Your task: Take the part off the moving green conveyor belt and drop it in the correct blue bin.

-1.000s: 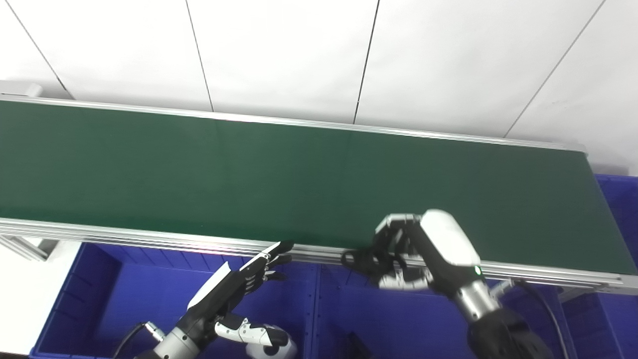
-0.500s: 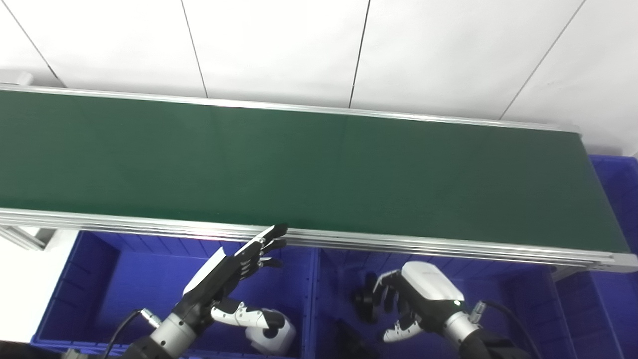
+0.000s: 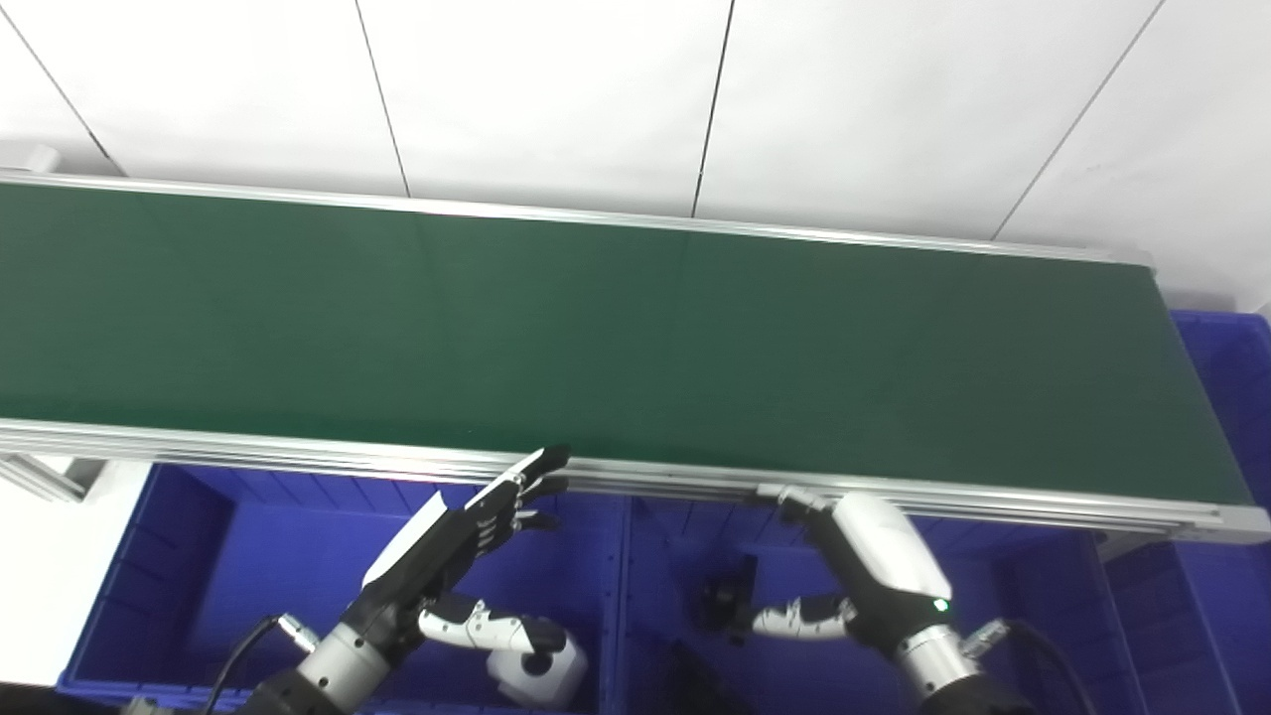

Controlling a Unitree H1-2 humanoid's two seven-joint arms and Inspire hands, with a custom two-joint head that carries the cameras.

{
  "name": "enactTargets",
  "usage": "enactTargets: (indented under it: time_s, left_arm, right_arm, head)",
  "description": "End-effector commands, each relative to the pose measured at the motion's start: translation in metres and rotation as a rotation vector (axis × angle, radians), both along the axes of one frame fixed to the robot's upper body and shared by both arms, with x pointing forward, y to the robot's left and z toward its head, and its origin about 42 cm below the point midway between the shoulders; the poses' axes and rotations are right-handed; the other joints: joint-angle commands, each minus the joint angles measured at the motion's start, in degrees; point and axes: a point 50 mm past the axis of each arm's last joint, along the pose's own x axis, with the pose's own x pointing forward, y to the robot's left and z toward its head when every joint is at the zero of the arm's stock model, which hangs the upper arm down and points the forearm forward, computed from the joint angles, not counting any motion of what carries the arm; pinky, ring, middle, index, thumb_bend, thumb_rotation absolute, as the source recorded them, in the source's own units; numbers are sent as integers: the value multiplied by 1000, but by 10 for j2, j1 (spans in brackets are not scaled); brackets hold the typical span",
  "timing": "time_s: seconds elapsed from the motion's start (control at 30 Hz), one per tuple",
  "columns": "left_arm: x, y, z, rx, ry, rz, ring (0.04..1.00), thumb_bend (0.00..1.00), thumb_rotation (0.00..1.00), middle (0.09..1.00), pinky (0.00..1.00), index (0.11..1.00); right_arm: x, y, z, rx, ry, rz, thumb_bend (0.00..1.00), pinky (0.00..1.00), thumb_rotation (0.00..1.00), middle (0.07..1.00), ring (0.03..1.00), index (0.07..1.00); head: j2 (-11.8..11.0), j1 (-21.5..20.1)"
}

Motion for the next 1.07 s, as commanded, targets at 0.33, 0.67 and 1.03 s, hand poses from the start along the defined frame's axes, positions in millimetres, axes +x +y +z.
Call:
enactTargets:
  time_s: [0.33, 0.67, 1.03]
  left_arm:
    - [0, 5, 11, -29, -46, 10, 927, 699, 388, 976, 805, 960]
    - [-2, 5, 7, -31, -48, 30, 936, 694, 423, 995, 801, 976]
    - [-3, 3, 5, -30, -56, 47, 937, 699, 426, 991, 813, 967]
  right_arm:
    - [-49, 31, 3, 396, 46, -153, 624, 725, 406, 888, 826, 917]
    - [-46, 33, -18, 456, 106, -149, 635, 799, 468, 920, 865, 941]
    - [-44, 30, -22, 469, 88, -143, 641, 788, 451, 918, 863, 937]
  head:
    - [3, 19]
    - [-3, 50]
    - [-13, 55]
